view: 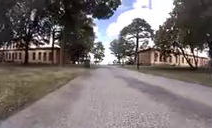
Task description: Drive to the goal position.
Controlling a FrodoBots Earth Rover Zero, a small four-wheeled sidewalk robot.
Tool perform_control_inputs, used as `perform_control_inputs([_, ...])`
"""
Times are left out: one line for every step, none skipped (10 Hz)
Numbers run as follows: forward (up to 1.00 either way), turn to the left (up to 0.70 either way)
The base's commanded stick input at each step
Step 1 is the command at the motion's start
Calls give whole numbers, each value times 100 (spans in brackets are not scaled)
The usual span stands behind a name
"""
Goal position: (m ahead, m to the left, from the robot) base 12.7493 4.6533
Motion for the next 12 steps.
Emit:
perform_control_inputs([70, 0])
perform_control_inputs([70, 0])
perform_control_inputs([70, 0])
perform_control_inputs([70, 0])
perform_control_inputs([70, 0])
perform_control_inputs([70, 0])
perform_control_inputs([70, 0])
perform_control_inputs([70, 0])
perform_control_inputs([70, 0])
perform_control_inputs([70, 0])
perform_control_inputs([70, 0])
perform_control_inputs([70, 0])
